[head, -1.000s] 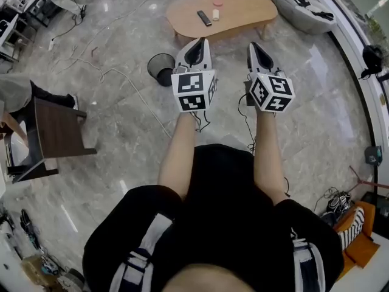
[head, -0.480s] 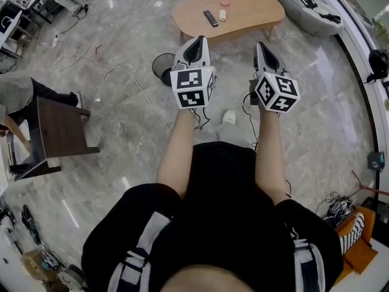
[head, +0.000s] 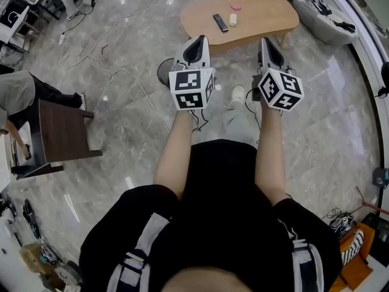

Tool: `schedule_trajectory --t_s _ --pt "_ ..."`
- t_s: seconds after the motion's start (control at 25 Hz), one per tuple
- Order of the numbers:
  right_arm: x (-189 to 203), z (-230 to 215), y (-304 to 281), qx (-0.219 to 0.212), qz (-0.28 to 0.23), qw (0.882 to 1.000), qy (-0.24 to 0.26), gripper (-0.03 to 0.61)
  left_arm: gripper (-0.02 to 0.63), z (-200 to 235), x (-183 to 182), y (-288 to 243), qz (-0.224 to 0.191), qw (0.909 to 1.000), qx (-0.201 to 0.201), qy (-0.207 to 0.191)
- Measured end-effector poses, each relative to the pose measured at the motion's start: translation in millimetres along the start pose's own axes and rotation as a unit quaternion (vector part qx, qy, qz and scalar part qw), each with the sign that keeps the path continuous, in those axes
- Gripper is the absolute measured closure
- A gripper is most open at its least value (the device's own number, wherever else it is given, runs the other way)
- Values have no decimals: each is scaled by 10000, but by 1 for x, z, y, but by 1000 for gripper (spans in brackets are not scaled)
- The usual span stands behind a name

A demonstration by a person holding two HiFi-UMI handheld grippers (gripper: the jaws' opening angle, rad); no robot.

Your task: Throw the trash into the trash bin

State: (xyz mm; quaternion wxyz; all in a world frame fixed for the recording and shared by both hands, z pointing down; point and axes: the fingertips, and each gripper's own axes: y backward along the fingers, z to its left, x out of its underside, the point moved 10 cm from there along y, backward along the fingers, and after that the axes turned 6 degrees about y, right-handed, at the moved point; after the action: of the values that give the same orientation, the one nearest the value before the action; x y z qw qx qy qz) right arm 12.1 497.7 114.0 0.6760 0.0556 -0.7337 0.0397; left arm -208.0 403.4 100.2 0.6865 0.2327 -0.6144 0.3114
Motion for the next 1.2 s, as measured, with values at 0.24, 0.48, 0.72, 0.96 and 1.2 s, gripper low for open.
schedule_trajectory --t_s 0.24,0.48,0.72,0.96,1.2 --pt "12 -59 -81 -16 96 10000 14 565 612 5 7 -104 55 10000 -46 -10" --pt "13 -137 -177 30 315 9994 -106 565 612 8 3 -219 201 9996 -191 94" --pt "14 -193 -297 -405 697 9966 164 565 612 36 -4 -338 235 9966 -610 502" --pt "11 -228 -391 -836 821 9929 202 565 612 49 -20 -422 98 9939 -929 583" --pt "26 -232 -449 -1220 1011 9872 203 565 612 79 -21 -447 153 9875 -1410 686"
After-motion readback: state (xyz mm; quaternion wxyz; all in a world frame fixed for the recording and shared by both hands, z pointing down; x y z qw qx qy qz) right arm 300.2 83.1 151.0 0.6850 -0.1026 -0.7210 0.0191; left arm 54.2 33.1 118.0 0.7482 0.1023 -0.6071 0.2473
